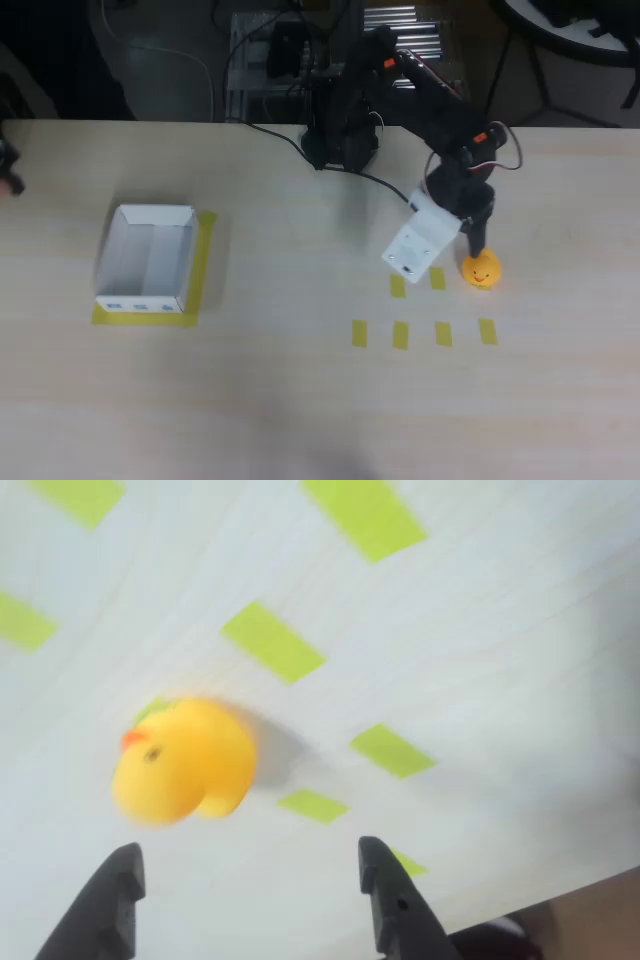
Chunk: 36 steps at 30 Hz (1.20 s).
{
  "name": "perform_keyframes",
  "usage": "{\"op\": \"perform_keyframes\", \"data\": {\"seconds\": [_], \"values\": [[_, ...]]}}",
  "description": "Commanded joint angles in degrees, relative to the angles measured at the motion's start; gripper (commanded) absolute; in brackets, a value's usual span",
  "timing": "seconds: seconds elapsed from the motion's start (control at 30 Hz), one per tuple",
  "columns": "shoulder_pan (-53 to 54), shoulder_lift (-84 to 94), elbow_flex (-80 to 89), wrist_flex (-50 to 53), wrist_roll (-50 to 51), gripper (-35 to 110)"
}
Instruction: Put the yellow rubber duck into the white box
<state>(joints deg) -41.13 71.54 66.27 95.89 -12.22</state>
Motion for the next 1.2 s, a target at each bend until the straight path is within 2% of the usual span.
{"op": "perform_keyframes", "data": {"seconds": [0.0,0.1,0.23,0.43,0.8,1.17], "values": [[-7.91,2.81,-16.26,2.81,-0.18,31],[-11.43,4.66,-21.45,2.99,0.53,31],[-12.83,3.43,-16.87,3.08,2.64,32],[-9.05,-0.35,-16.87,2.9,4.83,31],[1.85,-5.54,-18.19,2.9,1.67,32],[-1.32,-8.26,-14.59,2.72,4.66,32]]}}
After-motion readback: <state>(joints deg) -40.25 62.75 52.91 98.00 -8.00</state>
